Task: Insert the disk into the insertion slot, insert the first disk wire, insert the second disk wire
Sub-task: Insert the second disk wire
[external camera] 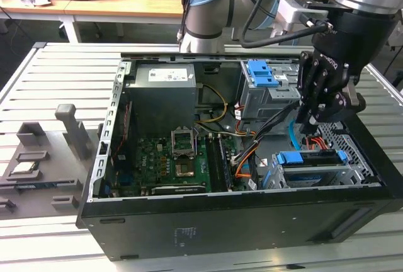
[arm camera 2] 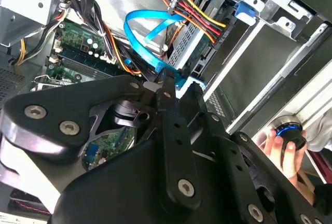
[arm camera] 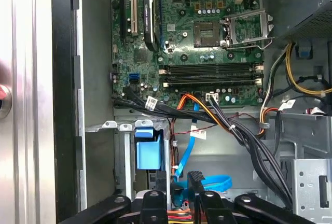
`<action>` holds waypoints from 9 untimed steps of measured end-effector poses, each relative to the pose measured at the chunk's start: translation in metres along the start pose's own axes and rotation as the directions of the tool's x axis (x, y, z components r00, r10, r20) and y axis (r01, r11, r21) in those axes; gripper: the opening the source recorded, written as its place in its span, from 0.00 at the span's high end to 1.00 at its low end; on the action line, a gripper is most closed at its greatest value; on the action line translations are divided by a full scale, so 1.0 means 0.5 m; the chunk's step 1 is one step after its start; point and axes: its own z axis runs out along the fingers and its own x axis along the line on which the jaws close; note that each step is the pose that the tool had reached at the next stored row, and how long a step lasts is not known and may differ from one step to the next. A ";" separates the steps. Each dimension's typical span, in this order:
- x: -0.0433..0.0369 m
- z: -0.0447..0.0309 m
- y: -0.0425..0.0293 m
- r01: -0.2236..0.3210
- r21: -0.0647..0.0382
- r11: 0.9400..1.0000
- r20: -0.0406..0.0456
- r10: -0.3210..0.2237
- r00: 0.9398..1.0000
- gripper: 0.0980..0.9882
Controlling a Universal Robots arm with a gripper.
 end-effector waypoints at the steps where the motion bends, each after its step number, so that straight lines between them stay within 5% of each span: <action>1: 0.000 0.000 0.000 0.000 0.000 1.000 0.000 0.000 1.000 0.86; 5: 0.001 0.000 0.000 0.001 0.000 1.000 -0.001 -0.001 1.000 0.93; 9: 0.030 0.006 -0.001 0.001 0.000 1.000 -0.001 -0.001 1.000 0.93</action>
